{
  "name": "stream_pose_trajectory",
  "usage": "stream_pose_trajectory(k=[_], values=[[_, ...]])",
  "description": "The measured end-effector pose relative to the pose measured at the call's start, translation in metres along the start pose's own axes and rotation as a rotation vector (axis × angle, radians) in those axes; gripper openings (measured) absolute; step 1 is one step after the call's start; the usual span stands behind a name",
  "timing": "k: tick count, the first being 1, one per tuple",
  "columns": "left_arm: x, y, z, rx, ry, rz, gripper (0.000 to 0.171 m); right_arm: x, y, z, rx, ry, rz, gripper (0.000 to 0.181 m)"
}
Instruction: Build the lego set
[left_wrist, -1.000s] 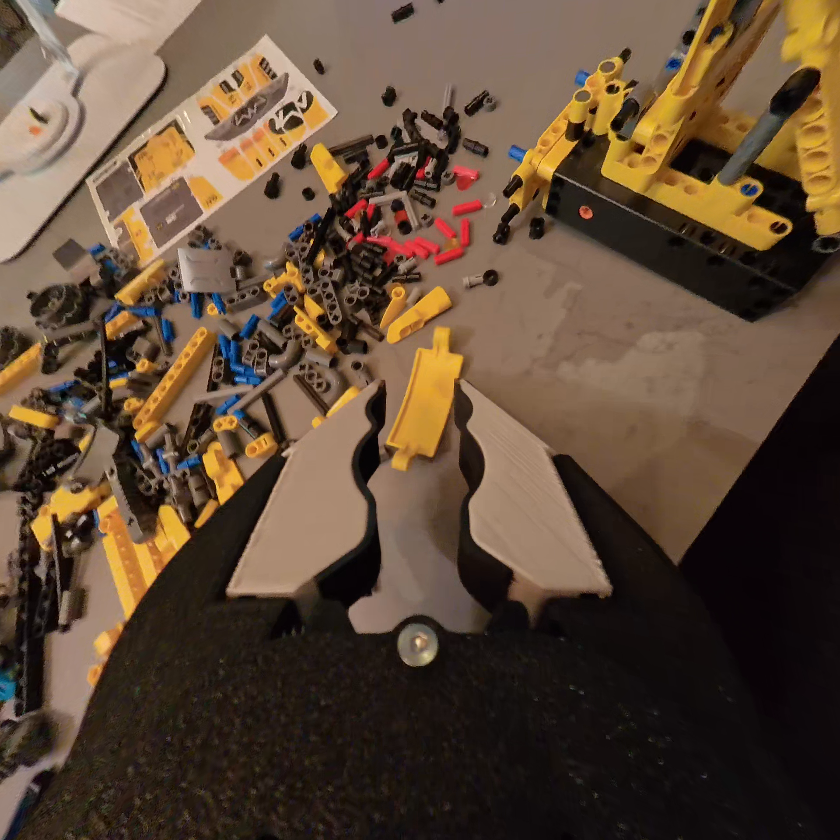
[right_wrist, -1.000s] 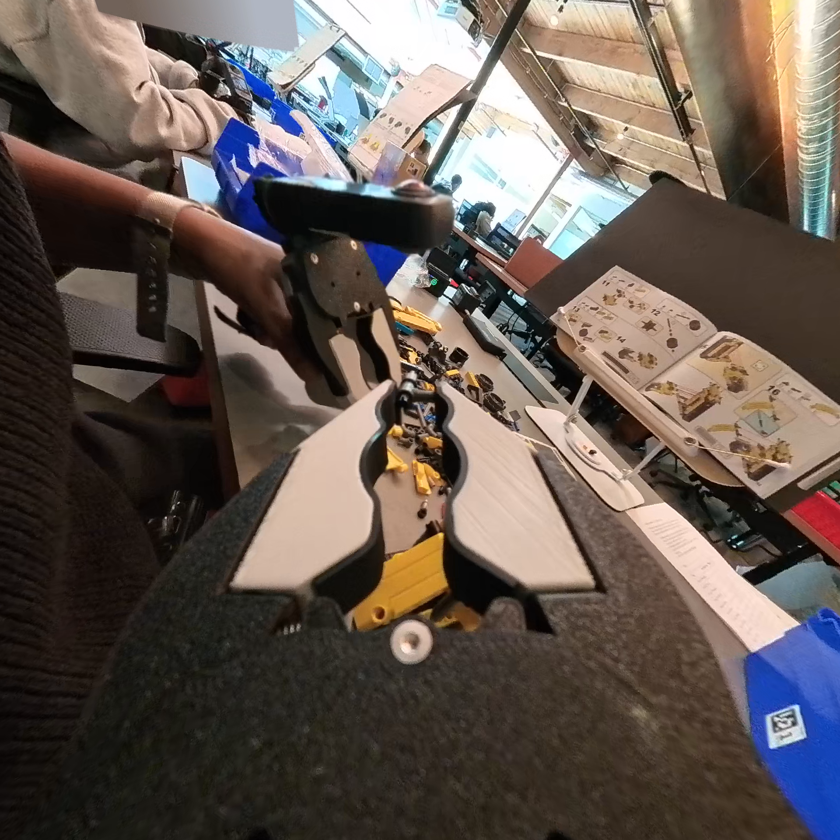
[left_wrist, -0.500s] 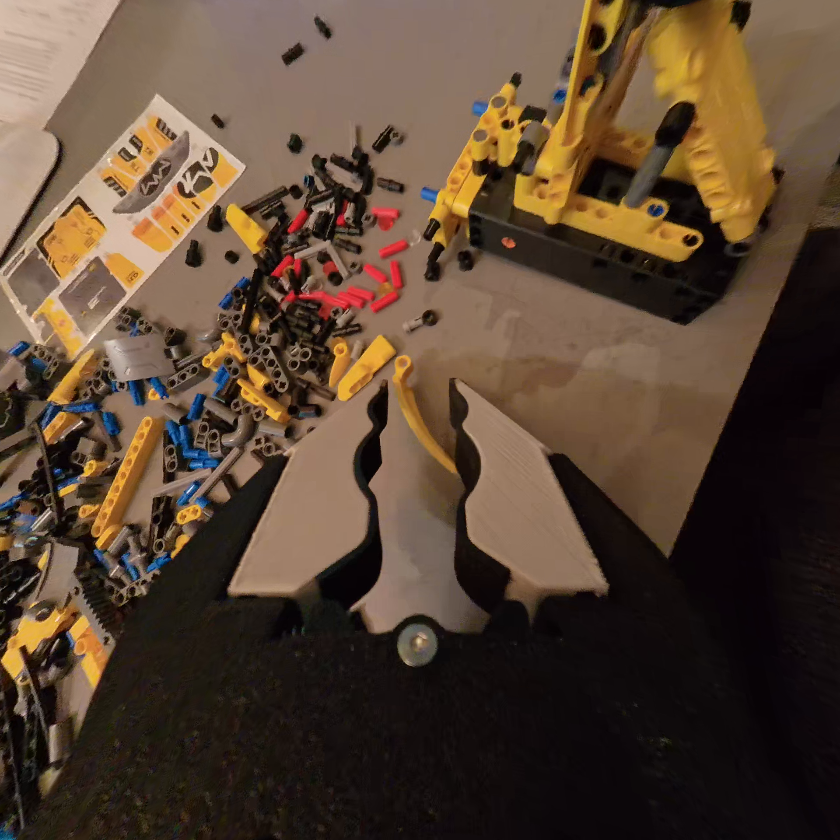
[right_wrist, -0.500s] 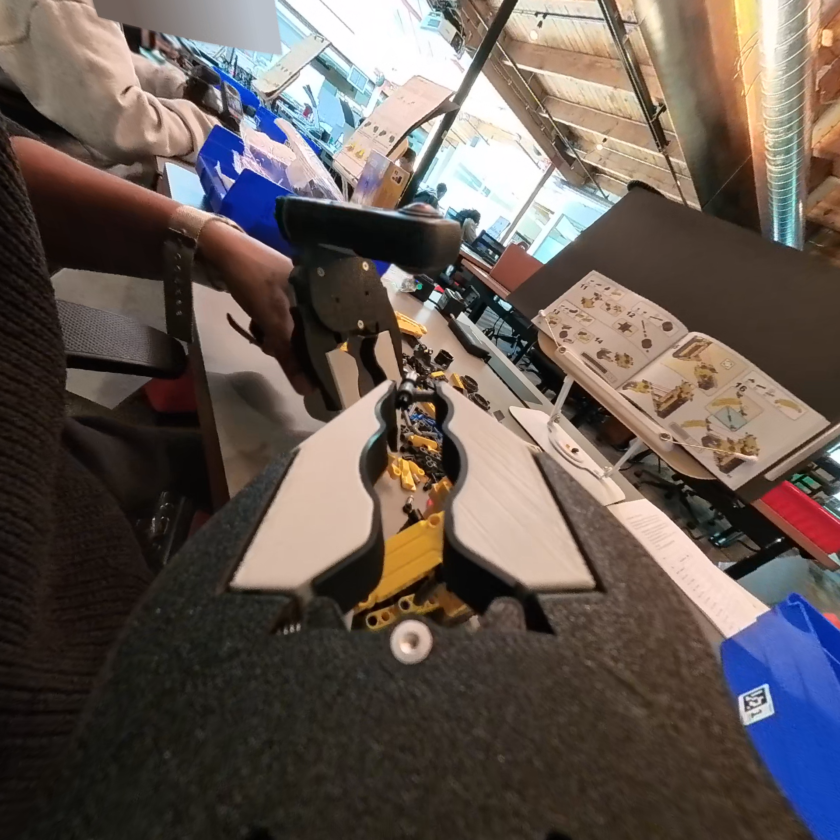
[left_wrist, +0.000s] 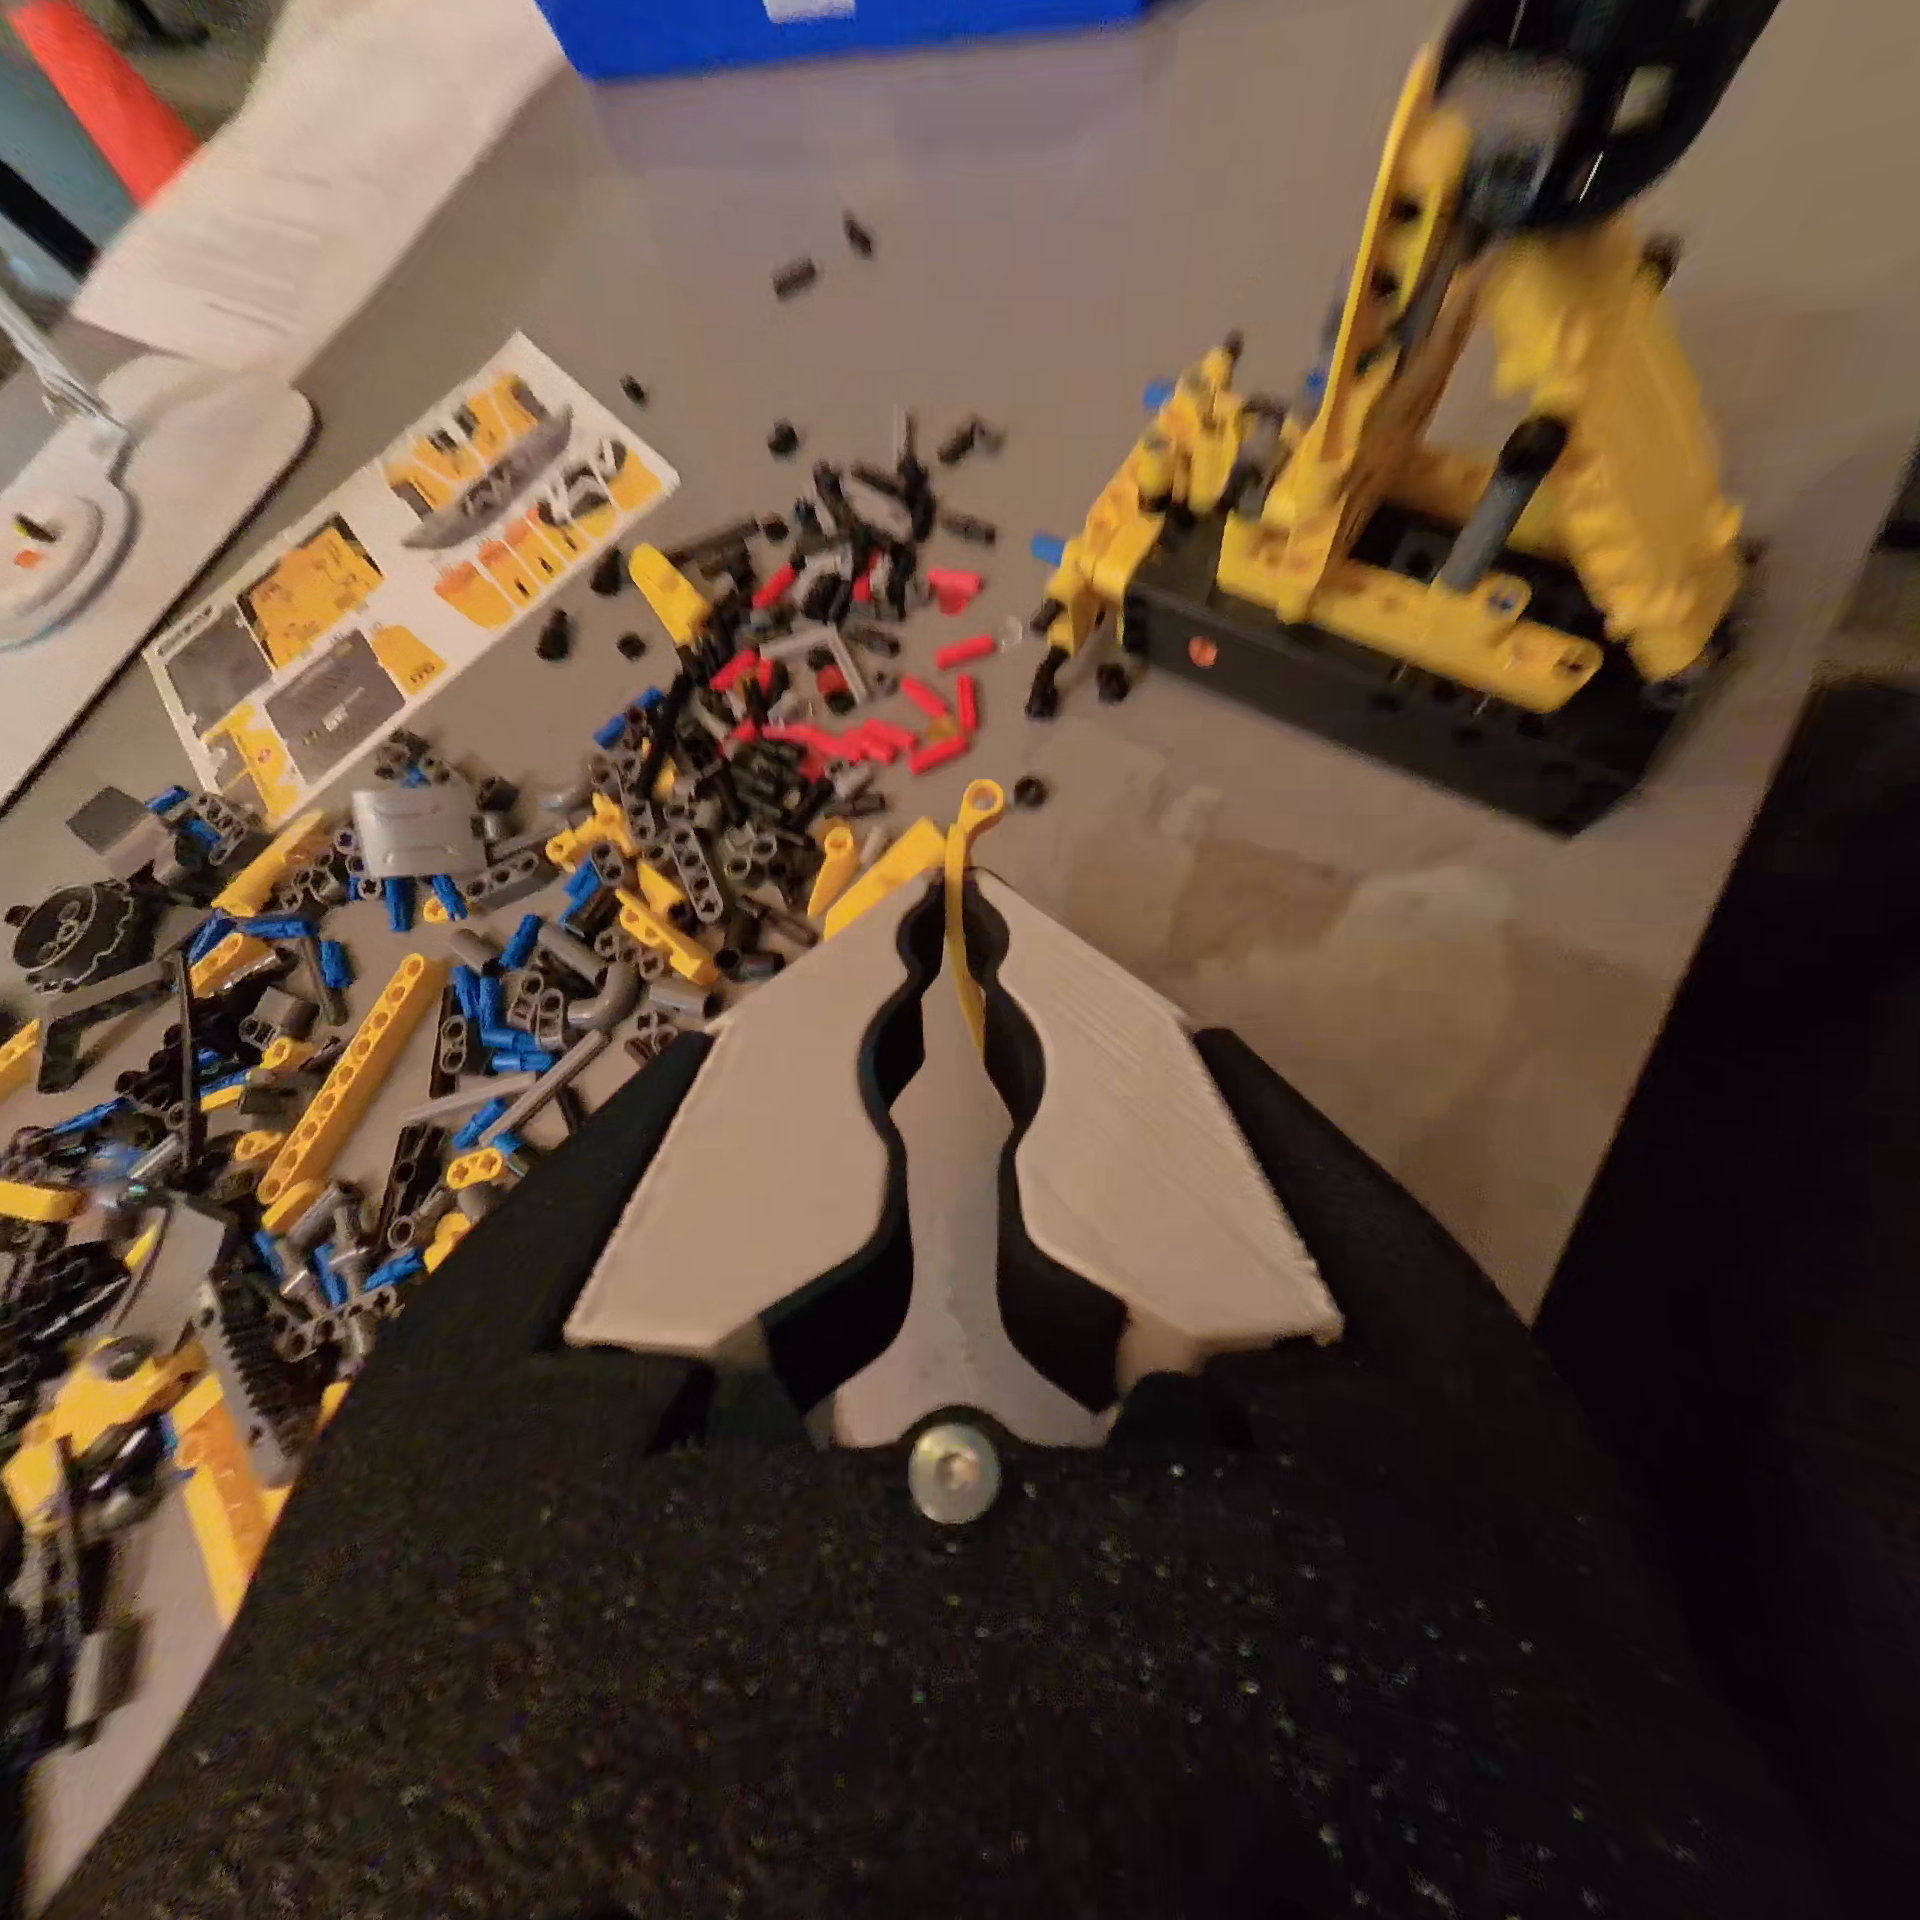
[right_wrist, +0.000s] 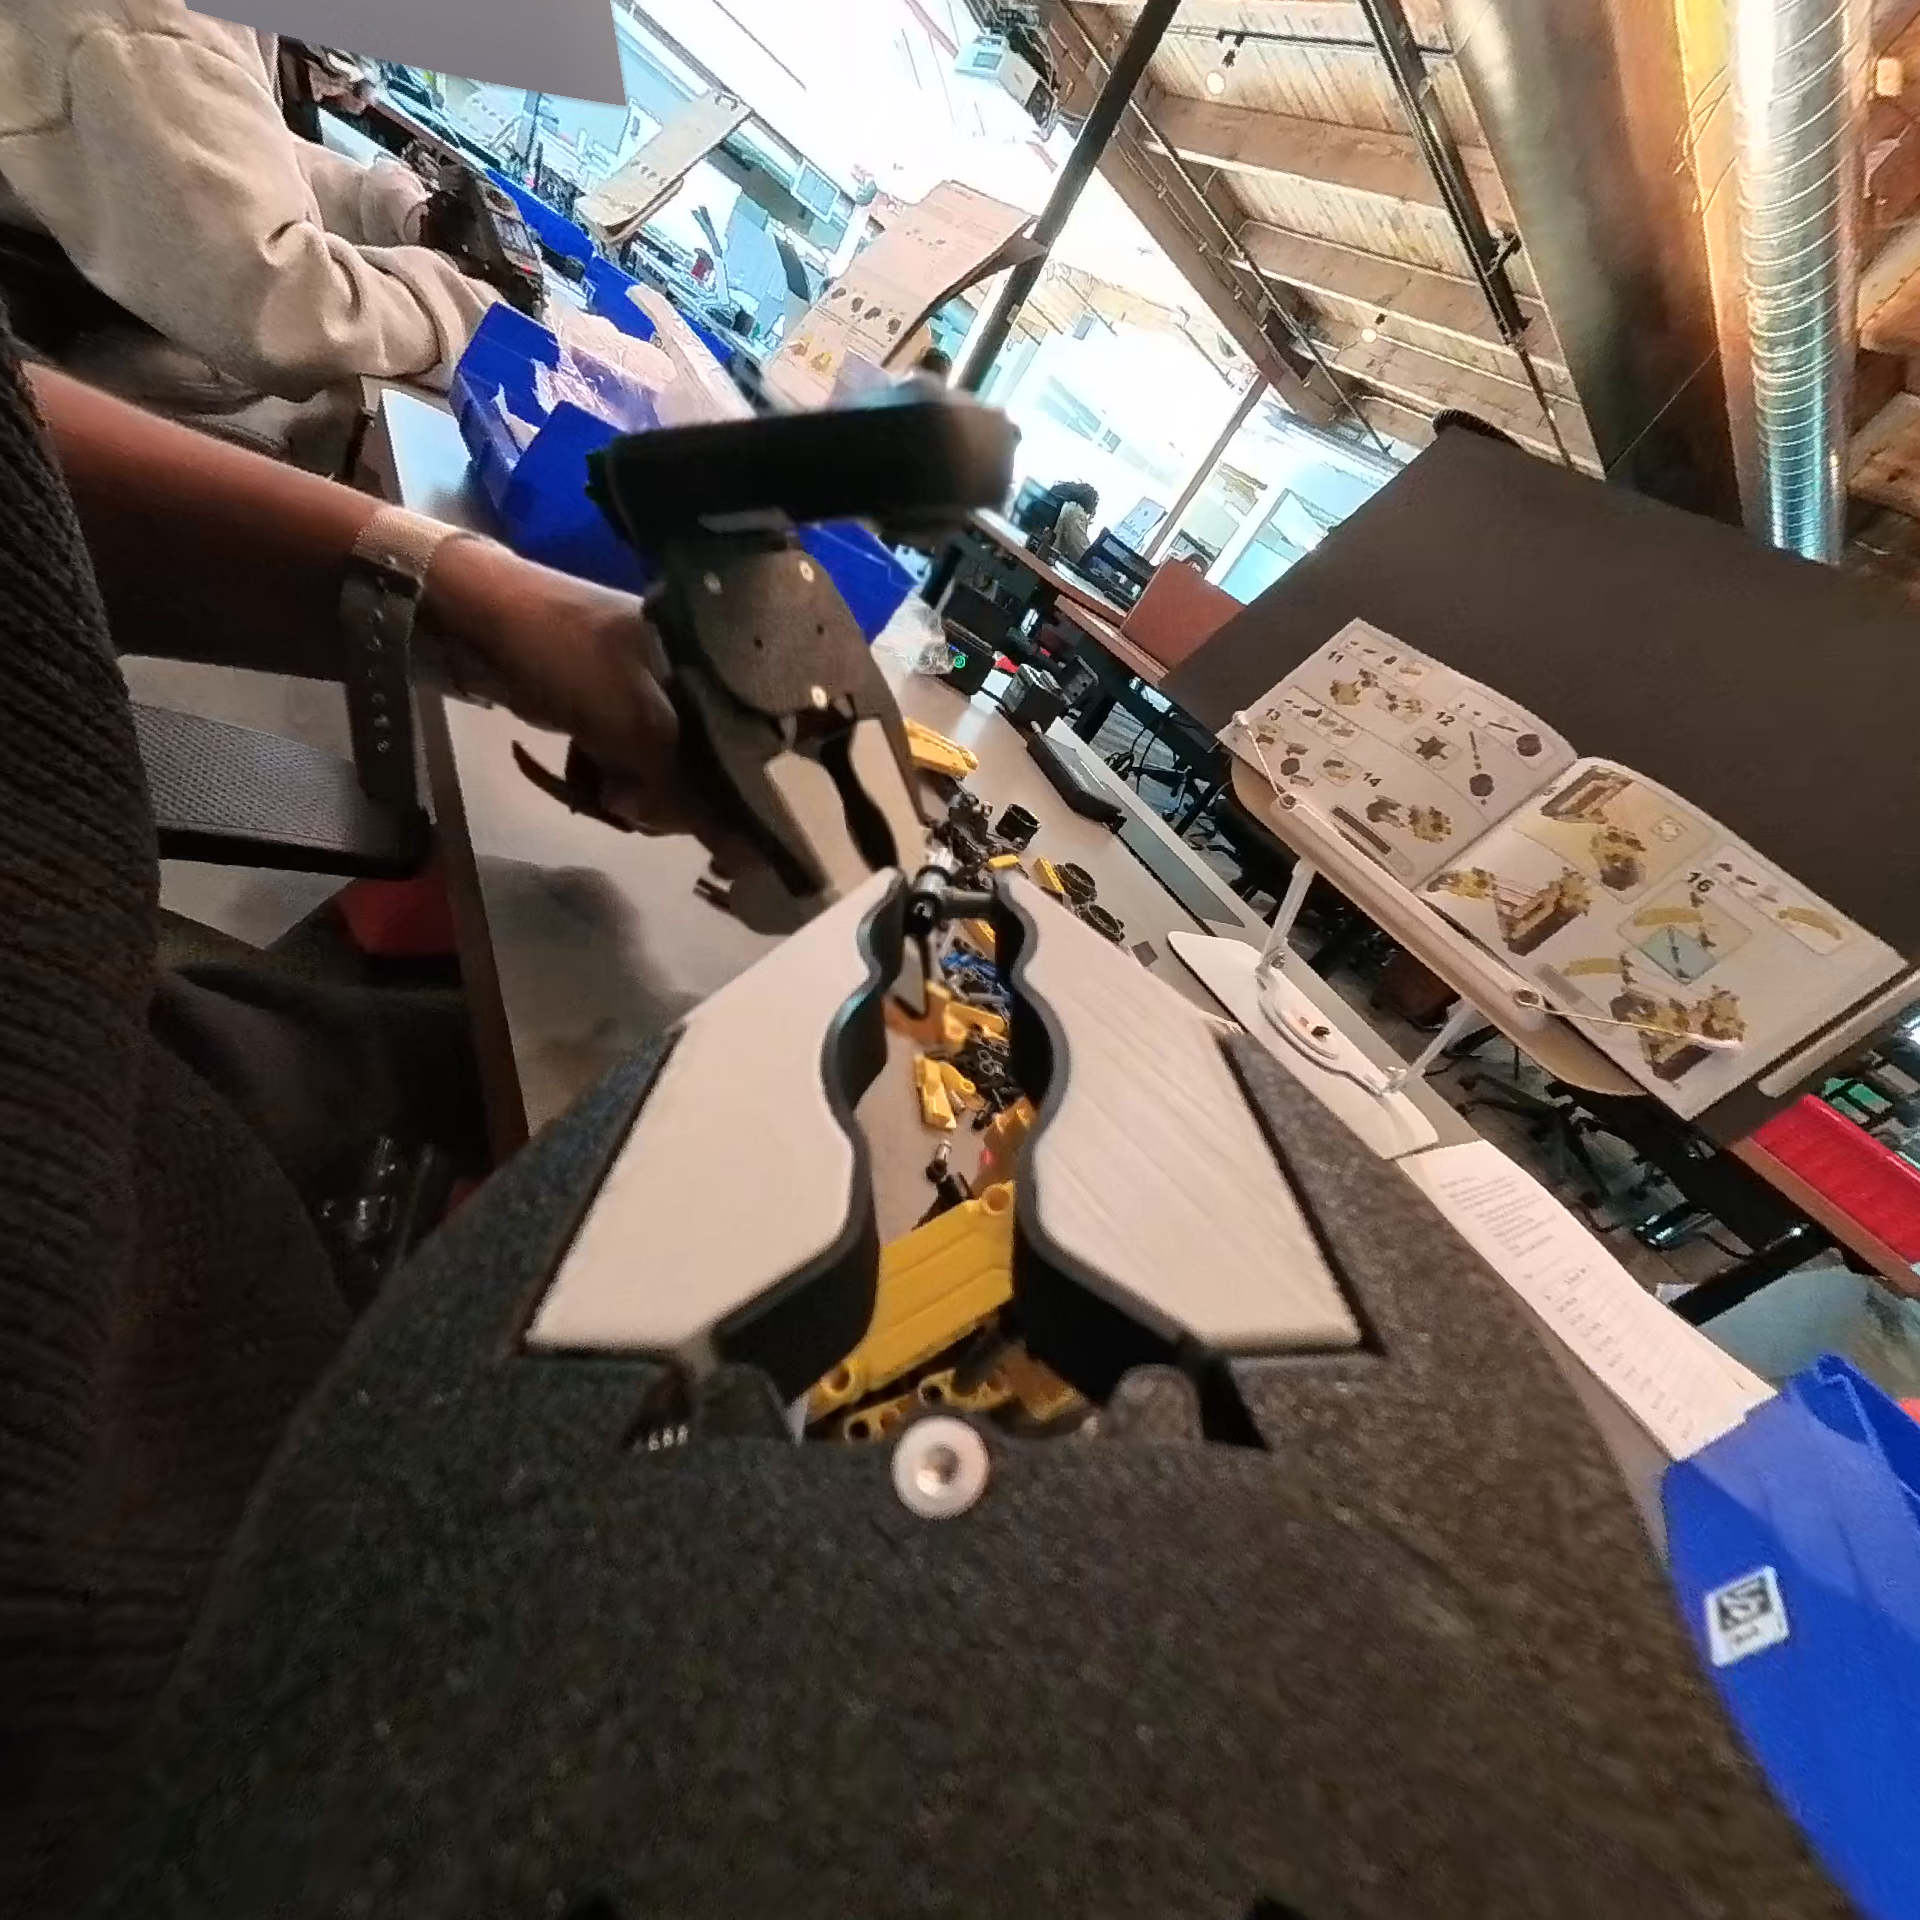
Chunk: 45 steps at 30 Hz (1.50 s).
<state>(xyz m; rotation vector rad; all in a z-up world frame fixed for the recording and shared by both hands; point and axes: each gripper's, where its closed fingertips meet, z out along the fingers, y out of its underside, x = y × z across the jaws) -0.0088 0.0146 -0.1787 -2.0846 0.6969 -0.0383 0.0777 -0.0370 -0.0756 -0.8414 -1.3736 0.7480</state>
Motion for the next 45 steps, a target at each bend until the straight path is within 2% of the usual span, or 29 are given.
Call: stream_pose_trajectory(k=[3, 5, 7, 10, 11, 13, 17, 19, 20, 22, 24, 26, 28, 30, 32, 34, 36, 40, 45], values=[[0.004, -0.029, -0.025, 0.218, 0.104, -0.143, 0.002, 0.000, -0.004, 0.002, 0.014, 0.002, 0.026, 0.016], [-0.003, -0.044, -0.044, 0.348, 0.113, -0.248, 0.002, -0.001, -0.007, 0.005, 0.021, 0.007, 0.045, 0.016], [0.000, -0.056, -0.063, 0.463, 0.153, -0.265, 0.002, 0.000, -0.010, 0.009, 0.015, 0.022, 0.059, 0.016], [0.005, -0.066, -0.081, 0.550, 0.136, -0.242, 0.002, 0.006, -0.011, 0.015, -0.014, 0.070, 0.103, 0.015], [0.017, -0.071, -0.087, 0.578, 0.193, -0.225, 0.002, 0.009, -0.011, 0.017, -0.020, 0.088, 0.121, 0.015], [0.044, -0.083, -0.105, 0.659, 0.400, -0.258, 0.002, 0.012, -0.012, 0.018, -0.015, 0.099, 0.153, 0.015], [0.055, -0.102, -0.139, 0.816, 0.735, -0.506, 0.002, 0.001, -0.025, 0.019, 0.039, 0.033, 0.178, 0.015], [0.048, -0.102, -0.137, 0.838, 0.757, -0.583, 0.002, -0.007, -0.031, 0.022, 0.050, 0.005, 0.160, 0.015], [0.044, -0.100, -0.132, 0.834, 0.721, -0.601, 0.002, -0.010, -0.032, 0.024, 0.045, -0.004, 0.145, 0.015], [0.024, -0.087, -0.106, 0.751, 0.546, -0.653, 0.002, -0.012, -0.024, 0.027, -0.011, 0.015, 0.099, 0.015], [0.010, -0.060, -0.078, 0.565, 0.411, -0.698, 0.002, -0.008, -0.011, 0.028, -0.087, 0.052, 0.018, 0.015], [0.009, -0.026, -0.058, 0.338, 0.313, -0.649, 0.002, -0.006, -0.005, 0.026, -0.119, 0.070, -0.026, 0.016], [-0.016, 0.006, -0.052, 0.187, -0.015, -0.456, 0.002, -0.002, -0.004, 0.024, -0.115, 0.080, -0.018, 0.016], [-0.040, 0.029, -0.057, 0.010, -0.345, -0.143, 0.002, 0.002, -0.002, 0.023, -0.099, 0.083, 0.013, 0.015], [-0.037, 0.040, -0.055, -0.119, -0.467, 0.087, 0.002, 0.004, 0.001, 0.023, -0.089, 0.082, 0.043, 0.015], [-0.014, 0.047, -0.041, -0.178, -0.406, 0.135, 0.002, 0.005, 0.005, 0.022, -0.092, 0.085, 0.055, 0.015], [0.011, 0.049, -0.027, -0.191, -0.304, 0.103, 0.002, 0.006, 0.007, 0.020, -0.099, 0.093, 0.045, 0.015], [0.020, 0.049, -0.018, -0.219, -0.280, 0.058, 0.016, 0.012, 0.007, 0.014, -0.106, 0.120, 0.023, 0.015], [0.026, 0.023, -0.034, -0.079, -0.076, -0.204, 0.022, 0.018, 0.008, 0.007, -0.092, 0.138, 0.036, 0.015]])
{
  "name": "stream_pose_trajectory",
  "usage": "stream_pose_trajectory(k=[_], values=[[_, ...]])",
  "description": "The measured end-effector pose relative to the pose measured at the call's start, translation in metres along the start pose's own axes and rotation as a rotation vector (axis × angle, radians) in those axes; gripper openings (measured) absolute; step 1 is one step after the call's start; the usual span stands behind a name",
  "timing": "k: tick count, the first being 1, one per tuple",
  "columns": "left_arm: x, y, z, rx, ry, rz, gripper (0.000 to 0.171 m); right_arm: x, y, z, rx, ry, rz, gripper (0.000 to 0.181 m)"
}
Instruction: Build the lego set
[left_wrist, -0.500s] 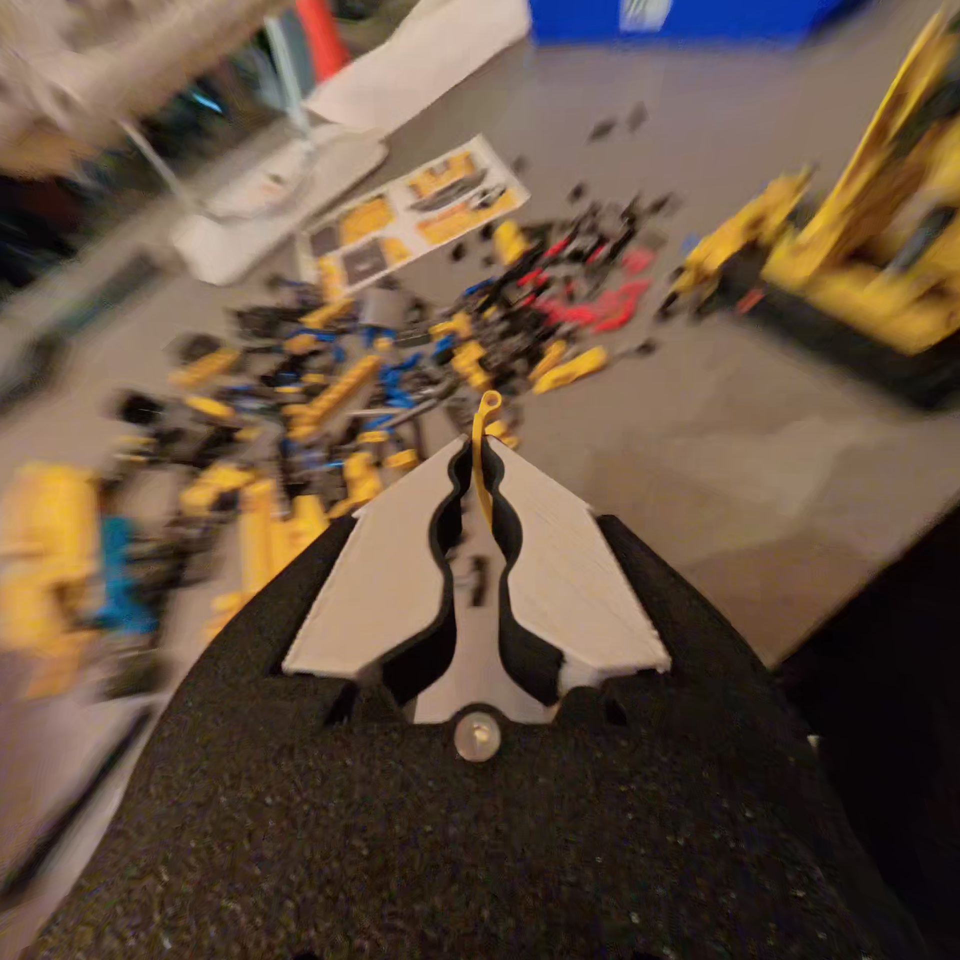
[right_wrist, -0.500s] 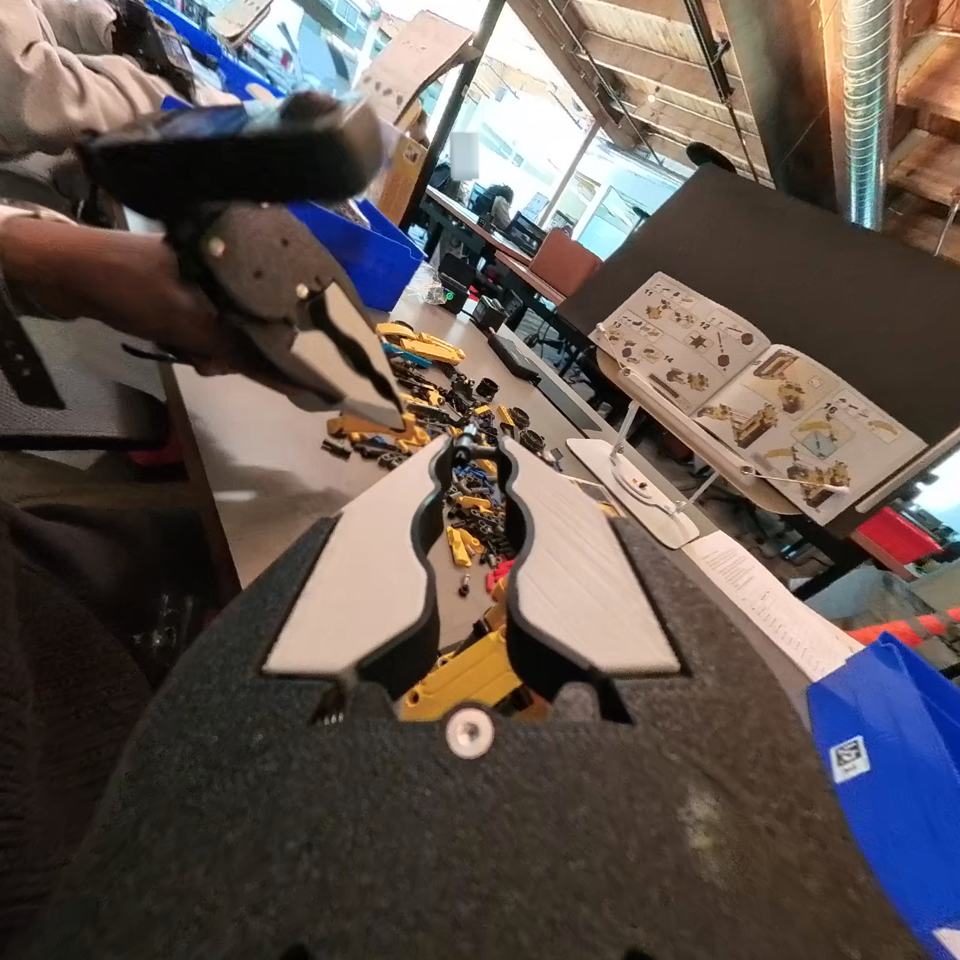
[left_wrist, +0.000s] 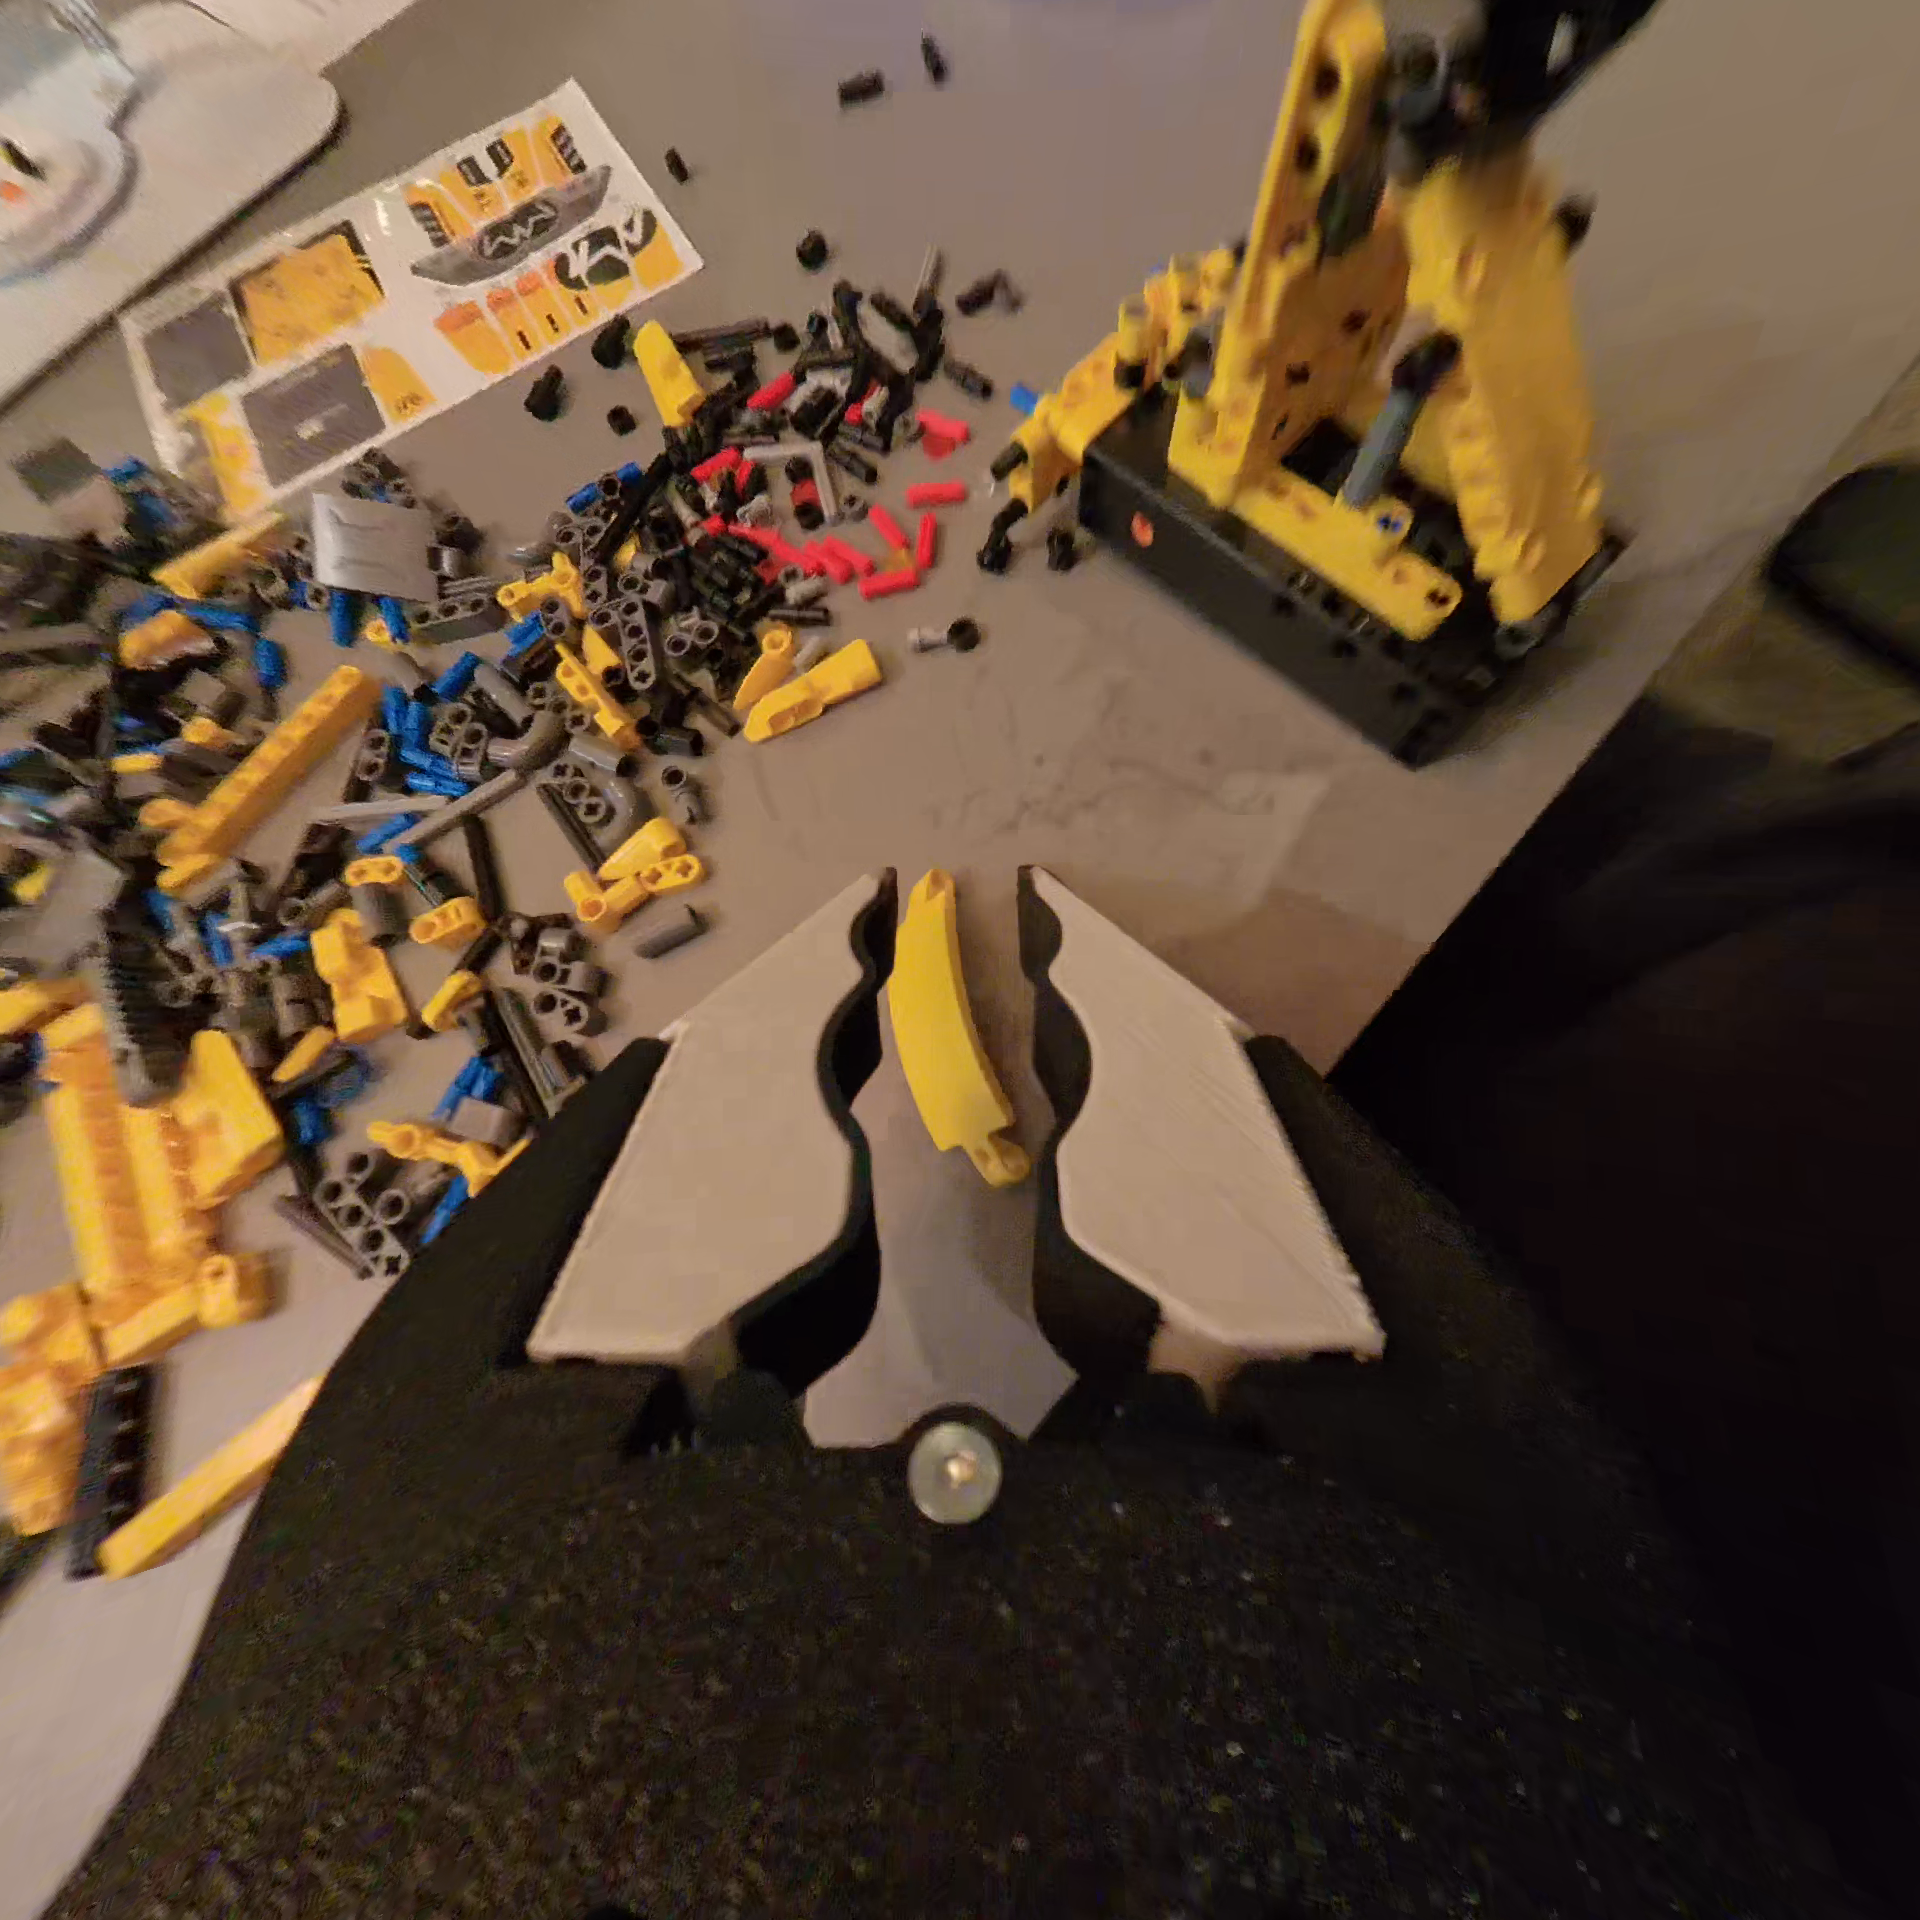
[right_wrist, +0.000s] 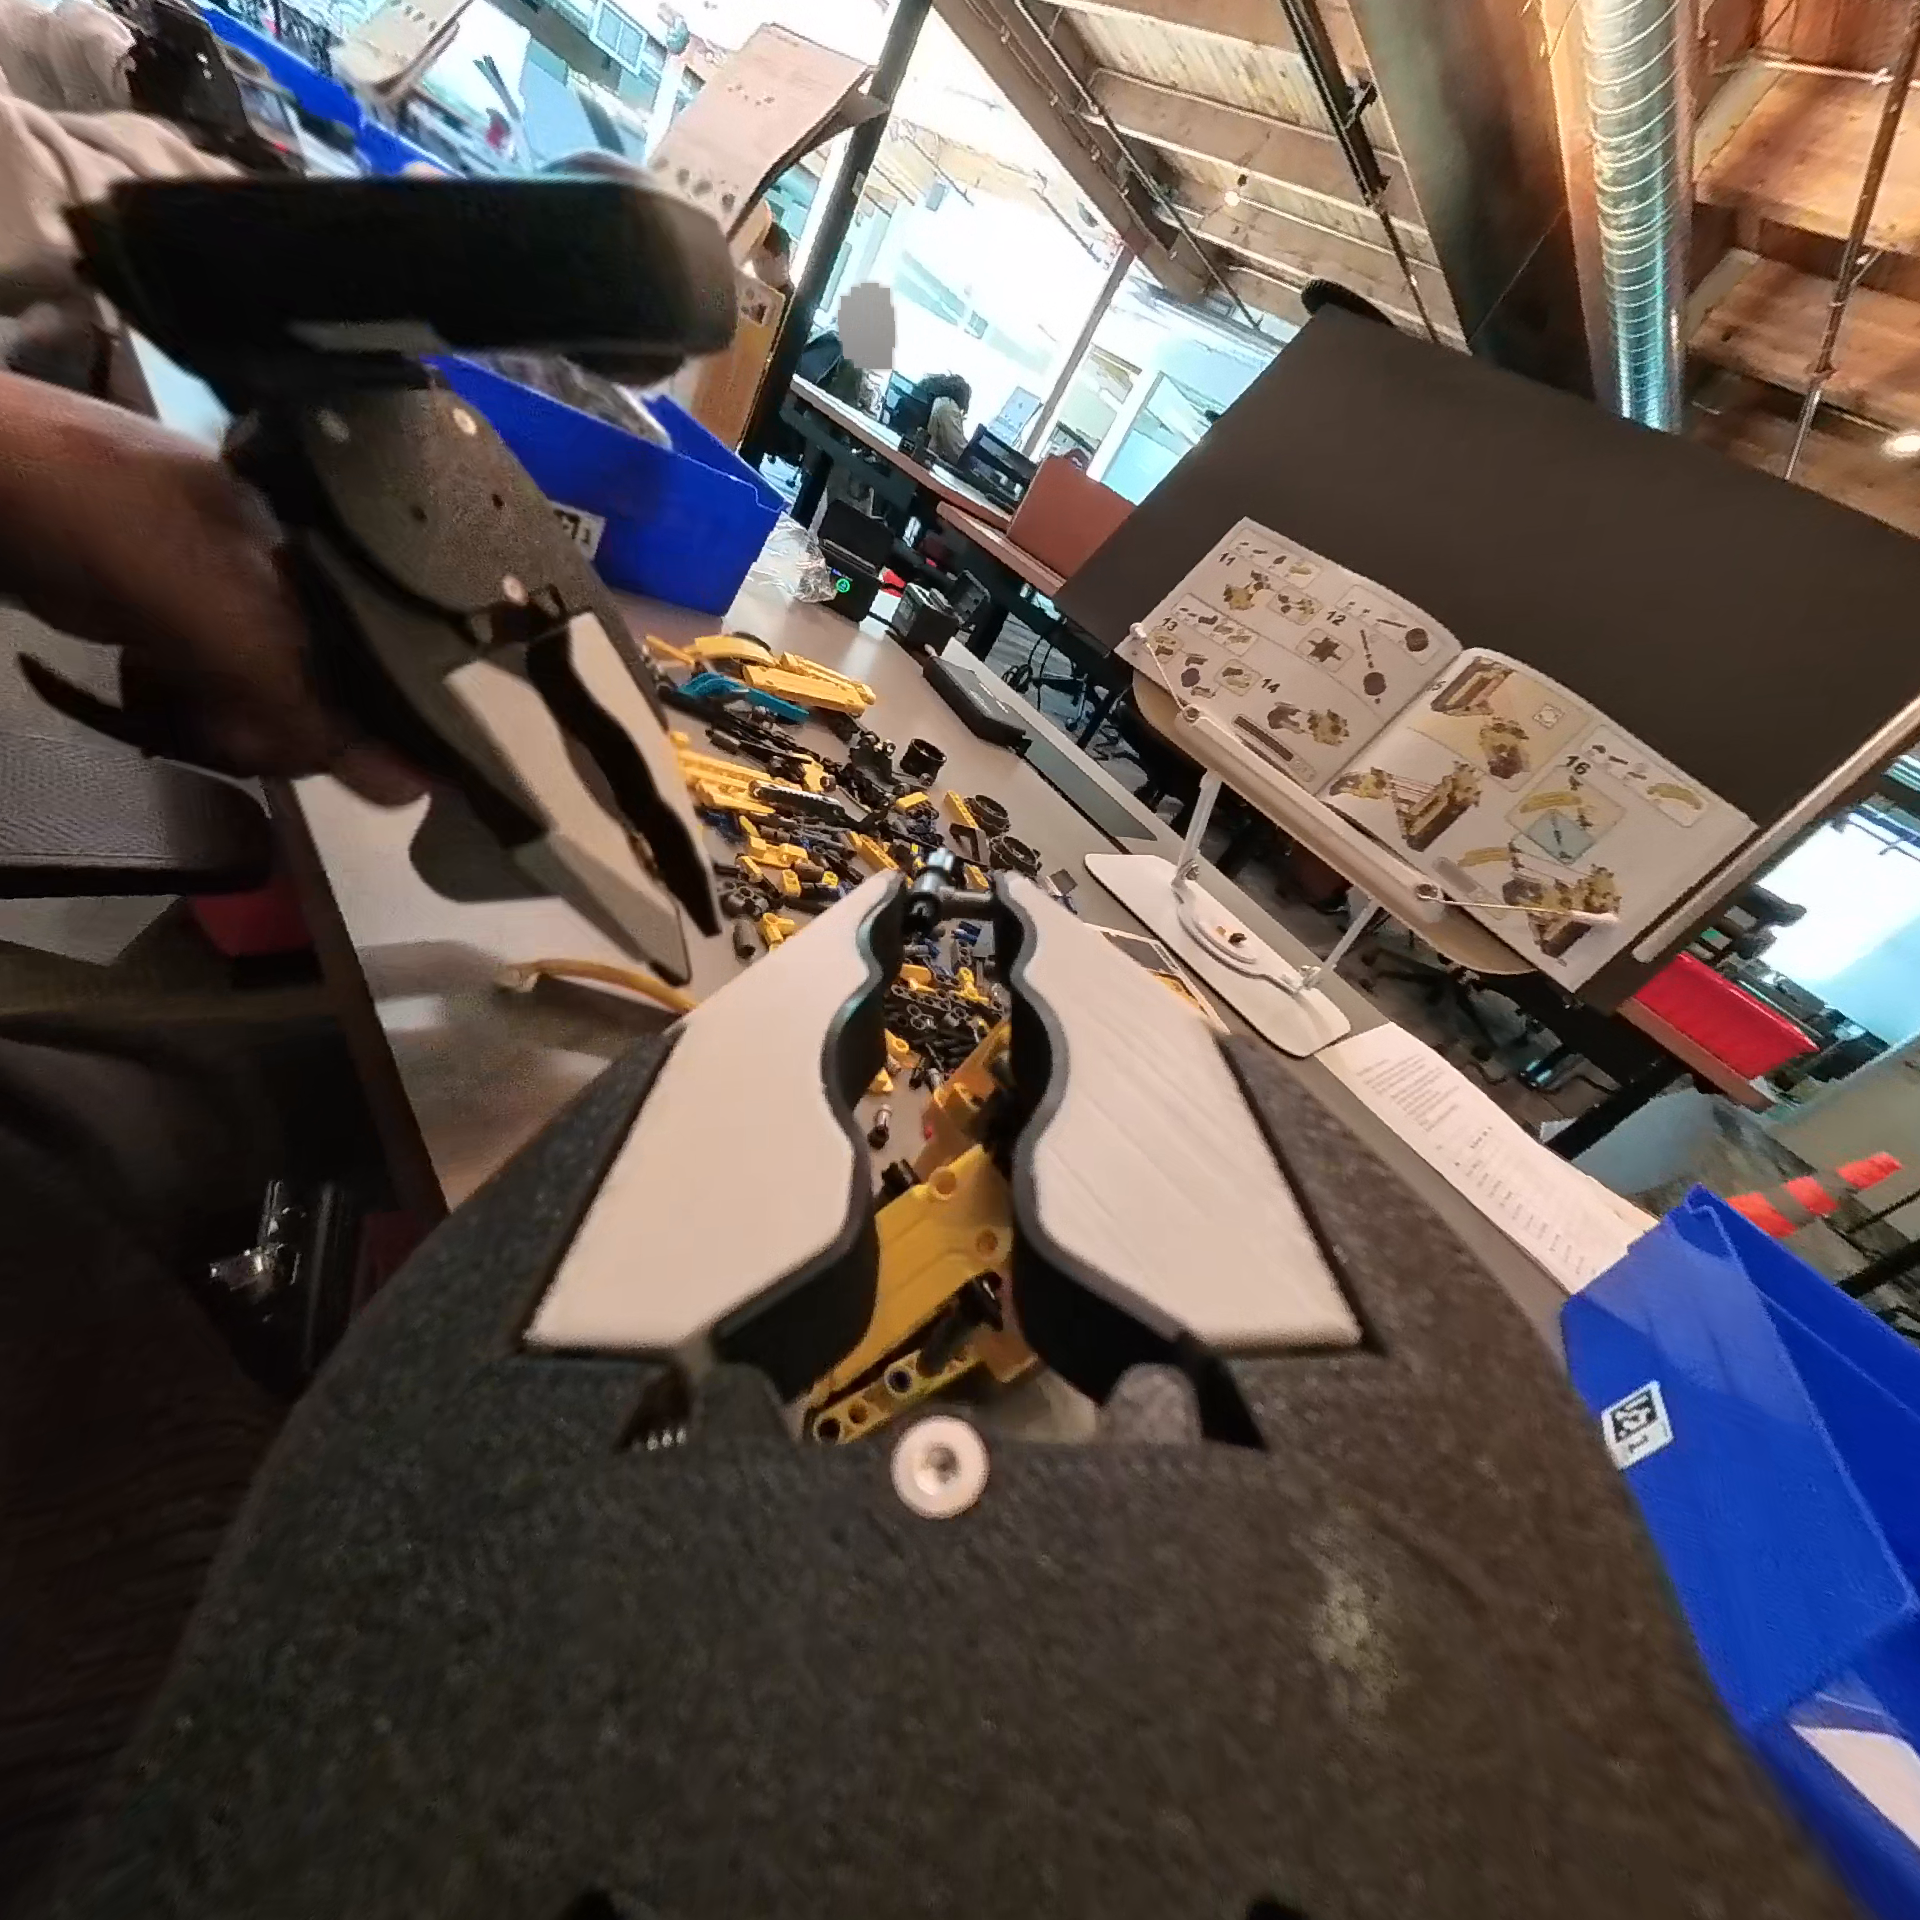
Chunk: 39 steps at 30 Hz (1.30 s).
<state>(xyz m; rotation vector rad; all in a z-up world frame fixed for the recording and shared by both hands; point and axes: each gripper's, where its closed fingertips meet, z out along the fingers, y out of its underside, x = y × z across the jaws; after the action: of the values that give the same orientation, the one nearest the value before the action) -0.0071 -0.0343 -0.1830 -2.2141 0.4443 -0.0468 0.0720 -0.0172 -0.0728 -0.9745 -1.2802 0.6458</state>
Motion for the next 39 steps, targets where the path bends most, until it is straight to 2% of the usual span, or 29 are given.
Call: stream_pose_trajectory(k=[4, 7, 10, 19, 27, 31, 35, 37, 39], values=[[-0.026, 0.007, -0.007, -0.002, 0.044, -0.205, 0.024, -0.002, -0.001, 0.000, 0.014, -0.005, 0.006, 0.015], [-0.036, 0.021, -0.003, -0.032, 0.038, -0.265, 0.024, -0.004, -0.001, 0.000, 0.014, -0.007, -0.004, 0.015], [-0.025, 0.029, -0.002, -0.062, 0.047, -0.214, 0.024, -0.003, -0.001, 0.000, 0.014, -0.006, 0.000, 0.015], [-0.002, 0.021, 0.000, -0.063, 0.007, -0.066, 0.024, -0.005, -0.001, 0.002, 0.012, -0.010, -0.006, 0.015], [0.012, 0.014, 0.004, -0.044, 0.011, -0.043, 0.024, -0.008, -0.001, 0.002, 0.000, -0.029, -0.003, 0.015], [0.002, 0.013, -0.002, -0.028, 0.014, -0.101, 0.024, -0.028, 0.003, 0.005, -0.076, -0.140, 0.030, 0.016], [-0.001, 0.021, -0.006, -0.031, 0.080, -0.204, 0.024, -0.082, 0.008, 0.016, -0.185, -0.289, 0.155, 0.016], [-0.003, 0.025, -0.006, -0.028, 0.070, -0.215, 0.024, -0.094, 0.036, 0.024, -0.301, -0.237, 0.057, 0.016], [-0.002, 0.026, -0.007, -0.018, 0.072, -0.227, 0.024, -0.088, 0.054, 0.030, -0.356, -0.147, -0.039, 0.016]])
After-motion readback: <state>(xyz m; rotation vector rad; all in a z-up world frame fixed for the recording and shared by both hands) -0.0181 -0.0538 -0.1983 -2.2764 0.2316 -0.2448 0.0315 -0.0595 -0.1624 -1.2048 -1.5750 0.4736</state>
